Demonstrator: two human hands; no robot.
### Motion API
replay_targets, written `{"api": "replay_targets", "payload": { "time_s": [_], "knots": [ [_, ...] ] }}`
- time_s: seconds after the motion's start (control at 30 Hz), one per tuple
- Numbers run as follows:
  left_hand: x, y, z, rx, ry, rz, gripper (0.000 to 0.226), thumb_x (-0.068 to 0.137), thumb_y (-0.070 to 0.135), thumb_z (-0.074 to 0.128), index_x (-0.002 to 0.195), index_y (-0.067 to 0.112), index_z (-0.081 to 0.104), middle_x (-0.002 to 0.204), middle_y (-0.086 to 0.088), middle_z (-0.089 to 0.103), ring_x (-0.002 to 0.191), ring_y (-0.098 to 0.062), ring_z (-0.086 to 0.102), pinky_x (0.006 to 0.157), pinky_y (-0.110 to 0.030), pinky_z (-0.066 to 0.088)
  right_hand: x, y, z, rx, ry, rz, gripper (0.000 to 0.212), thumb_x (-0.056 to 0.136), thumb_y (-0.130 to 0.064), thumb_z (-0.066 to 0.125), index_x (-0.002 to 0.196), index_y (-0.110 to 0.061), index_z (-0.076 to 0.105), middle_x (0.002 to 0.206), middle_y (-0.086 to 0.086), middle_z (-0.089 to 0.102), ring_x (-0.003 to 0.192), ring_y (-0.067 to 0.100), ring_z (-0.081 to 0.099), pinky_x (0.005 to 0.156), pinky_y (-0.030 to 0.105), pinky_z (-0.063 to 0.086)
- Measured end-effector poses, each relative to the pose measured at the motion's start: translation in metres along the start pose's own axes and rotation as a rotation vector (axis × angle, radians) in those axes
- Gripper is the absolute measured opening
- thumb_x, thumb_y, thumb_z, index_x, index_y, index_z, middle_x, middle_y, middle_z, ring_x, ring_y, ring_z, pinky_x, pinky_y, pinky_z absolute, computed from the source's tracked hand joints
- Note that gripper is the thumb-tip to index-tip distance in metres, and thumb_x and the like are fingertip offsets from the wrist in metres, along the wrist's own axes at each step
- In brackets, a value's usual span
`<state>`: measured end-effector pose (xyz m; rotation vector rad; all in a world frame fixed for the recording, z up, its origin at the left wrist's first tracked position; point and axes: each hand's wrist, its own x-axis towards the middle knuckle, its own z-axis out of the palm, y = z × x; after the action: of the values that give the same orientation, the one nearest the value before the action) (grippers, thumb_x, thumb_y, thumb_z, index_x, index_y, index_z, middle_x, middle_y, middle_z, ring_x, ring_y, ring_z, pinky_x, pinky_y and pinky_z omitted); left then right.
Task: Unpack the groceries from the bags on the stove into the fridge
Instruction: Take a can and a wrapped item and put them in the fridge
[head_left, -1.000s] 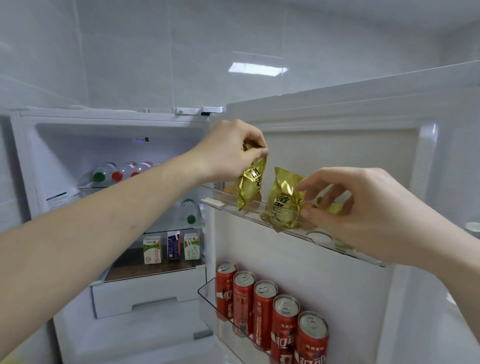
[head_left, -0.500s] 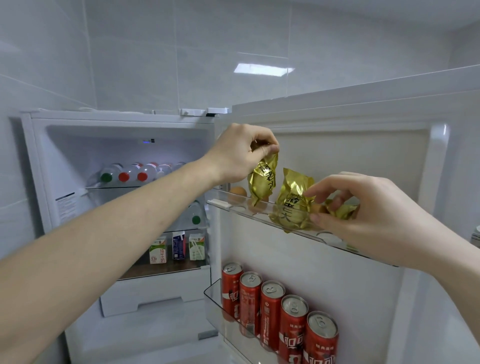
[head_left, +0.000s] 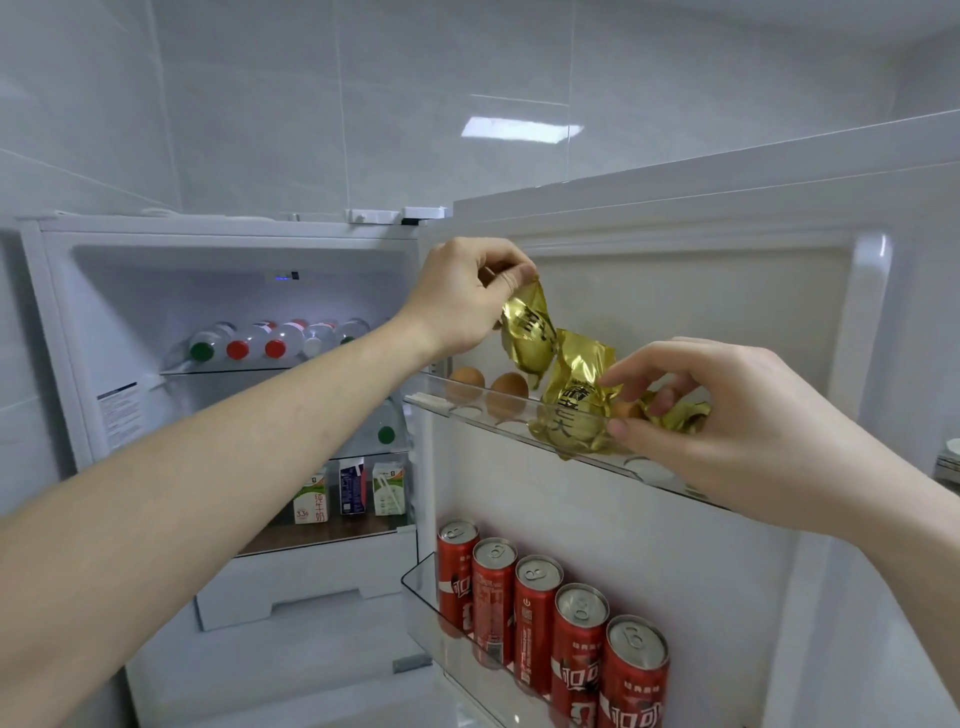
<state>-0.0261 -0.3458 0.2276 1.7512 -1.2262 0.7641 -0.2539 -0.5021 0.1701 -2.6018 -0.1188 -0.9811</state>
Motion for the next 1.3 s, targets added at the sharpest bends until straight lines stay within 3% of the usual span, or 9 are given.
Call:
{"api": "replay_targets", "payload": {
  "time_s": [0.1, 0.33, 0.63, 0.83, 0.93, 1.0, 1.1, 1.2, 1.3],
  "knots": [
    [-0.007, 0.009, 0.011, 0.022, -0.111, 0.038, 0.010, 0.097, 0.024, 0.071, 0.094, 0.020, 0.080, 0.077, 0.012, 0.073, 0.064, 0.000, 0.065, 0.067, -0.031, 0.061, -0.001, -0.001, 0.000, 0.004, 0.003, 0.000, 0.023, 0.080, -0.050, 0.073, 0.102, -0.045, 0.070, 0.096, -0.022, 0.070, 0.090, 0.002, 0.064, 0.071, 0.031, 0.053],
    [-0.011, 0.015, 0.014, 0.051, -0.248, -0.011, 0.021, 0.101, 0.039, 0.063, 0.102, 0.024, 0.078, 0.091, 0.012, 0.075, 0.086, -0.002, 0.067, 0.078, -0.024, 0.057, -0.002, 0.000, -0.002, -0.003, 0.010, 0.021, 0.026, 0.079, -0.052, 0.072, 0.103, -0.045, 0.070, 0.097, -0.023, 0.070, 0.089, 0.002, 0.064, 0.077, 0.035, 0.055],
    [-0.034, 0.011, 0.000, 0.033, -0.223, -0.079, 0.026, 0.105, 0.041, 0.054, 0.118, 0.027, 0.071, 0.110, 0.018, 0.071, 0.105, 0.003, 0.062, 0.089, -0.019, 0.049, -0.003, 0.003, 0.000, -0.036, 0.044, 0.006, 0.022, 0.081, -0.047, 0.073, 0.102, -0.044, 0.069, 0.096, -0.021, 0.068, 0.089, 0.003, 0.064, 0.077, 0.034, 0.055],
    [-0.057, 0.022, -0.027, 0.032, -0.162, -0.074, 0.026, 0.104, 0.037, 0.055, 0.127, 0.030, 0.066, 0.117, 0.027, 0.063, 0.111, 0.008, 0.057, 0.084, -0.010, 0.044, -0.008, -0.010, 0.002, -0.043, 0.303, -0.153, 0.012, 0.087, -0.027, 0.075, 0.097, -0.033, 0.077, 0.088, -0.016, 0.065, 0.084, 0.013, 0.065, 0.063, 0.032, 0.054],
    [-0.086, 0.028, -0.054, 0.058, -0.117, -0.048, 0.026, 0.101, 0.034, 0.061, 0.127, 0.034, 0.064, 0.120, 0.025, 0.063, 0.115, 0.003, 0.058, 0.086, -0.011, 0.046, -0.016, -0.027, 0.011, -0.030, 0.369, -0.244, 0.010, 0.090, -0.020, 0.077, 0.098, -0.026, 0.078, 0.093, -0.013, 0.066, 0.083, 0.012, 0.065, 0.067, 0.033, 0.054],
    [-0.112, 0.030, -0.074, 0.080, -0.103, -0.045, 0.028, 0.098, 0.032, 0.063, 0.126, 0.037, 0.064, 0.123, 0.025, 0.063, 0.118, 0.001, 0.058, 0.091, -0.015, 0.048, -0.022, -0.041, 0.028, 0.032, 0.319, -0.275, 0.012, 0.091, -0.022, 0.076, 0.101, -0.027, 0.078, 0.099, -0.016, 0.067, 0.088, 0.009, 0.066, 0.073, 0.028, 0.056],
    [-0.163, 0.026, -0.101, 0.113, -0.106, -0.095, 0.030, 0.094, 0.028, 0.065, 0.122, 0.038, 0.066, 0.127, 0.027, 0.063, 0.123, 0.003, 0.056, 0.097, -0.007, 0.042, -0.026, -0.061, 0.067, 0.123, 0.104, -0.243, 0.019, 0.092, -0.031, 0.072, 0.111, -0.036, 0.074, 0.111, -0.025, 0.064, 0.102, 0.003, 0.065, 0.080, 0.021, 0.056],
    [-0.227, 0.013, -0.126, 0.173, -0.120, -0.241, 0.030, 0.092, 0.027, 0.069, 0.118, 0.041, 0.066, 0.131, 0.030, 0.059, 0.127, 0.006, 0.052, 0.097, -0.001, 0.035, -0.028, -0.080, 0.117, 0.241, -0.155, -0.160, 0.027, 0.094, -0.035, 0.071, 0.119, -0.043, 0.068, 0.125, -0.032, 0.056, 0.107, 0.000, 0.064, 0.086, 0.021, 0.054],
    [-0.299, -0.005, -0.150, 0.288, -0.160, -0.445, 0.032, 0.093, 0.036, 0.067, 0.123, 0.046, 0.061, 0.138, 0.036, 0.049, 0.132, 0.014, 0.042, 0.102, 0.004, 0.024, -0.035, -0.099, 0.173, 0.264, -0.338, -0.157, 0.035, 0.094, -0.042, 0.069, 0.128, -0.046, 0.062, 0.140, -0.037, 0.046, 0.115, -0.014, 0.053, 0.096, 0.013, 0.043]
  ]
}}
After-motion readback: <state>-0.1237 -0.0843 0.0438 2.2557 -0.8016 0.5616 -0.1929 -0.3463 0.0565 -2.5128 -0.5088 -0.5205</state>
